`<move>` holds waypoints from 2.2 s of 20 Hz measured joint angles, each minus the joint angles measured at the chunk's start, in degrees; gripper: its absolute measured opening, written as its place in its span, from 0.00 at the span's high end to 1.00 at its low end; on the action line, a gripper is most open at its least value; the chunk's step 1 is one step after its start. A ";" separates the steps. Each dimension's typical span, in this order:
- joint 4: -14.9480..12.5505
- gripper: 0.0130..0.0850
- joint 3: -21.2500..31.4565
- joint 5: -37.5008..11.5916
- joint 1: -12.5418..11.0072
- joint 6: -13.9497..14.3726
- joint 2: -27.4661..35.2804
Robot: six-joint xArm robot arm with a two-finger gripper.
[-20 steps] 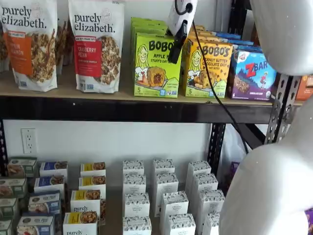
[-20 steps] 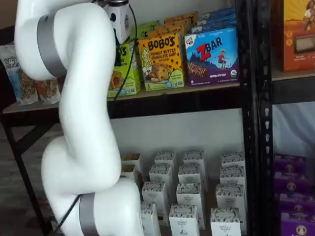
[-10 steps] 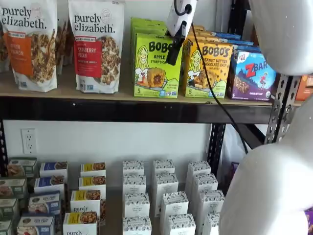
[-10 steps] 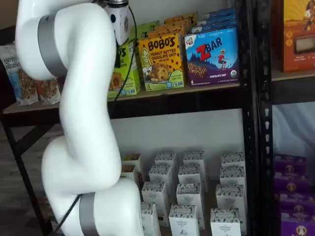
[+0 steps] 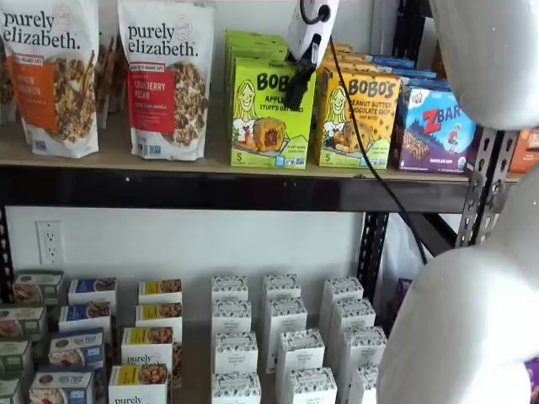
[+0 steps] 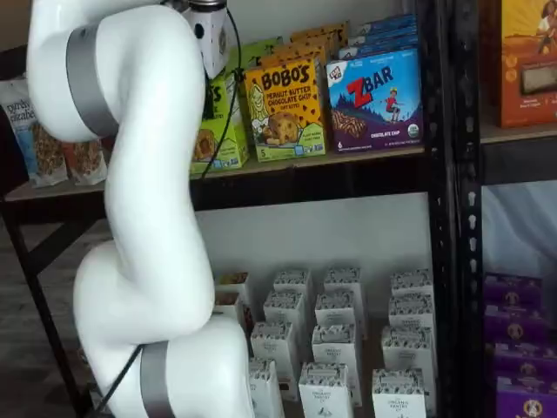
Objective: Pick the green box on the top shelf, the fourth from the left
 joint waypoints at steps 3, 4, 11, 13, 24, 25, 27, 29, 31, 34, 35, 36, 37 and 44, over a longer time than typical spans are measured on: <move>0.03 0.44 -0.14 0.08 -0.01 0.03 -0.02; -0.09 0.44 -0.26 0.19 0.04 0.09 0.01; 0.20 0.61 -0.49 0.29 0.13 0.26 0.01; -0.02 0.61 -0.67 0.44 0.26 0.38 0.10; -0.07 0.83 -0.46 0.27 0.53 0.63 -0.04; -0.03 0.83 -0.46 0.28 0.54 0.63 -0.03; 0.11 0.94 -0.40 0.28 0.54 0.63 -0.04; 0.05 0.94 -0.43 0.33 0.56 0.66 -0.03; -0.10 0.94 -0.66 0.66 0.61 0.72 0.10; 0.03 0.94 -1.05 1.29 0.62 0.77 0.28; 0.16 0.94 -1.13 1.44 0.61 0.79 0.29; 0.27 0.94 -1.21 1.57 0.61 0.83 0.28; 0.31 0.94 -1.35 1.76 0.62 0.87 0.30; 0.73 0.94 -2.13 3.27 0.80 1.31 0.12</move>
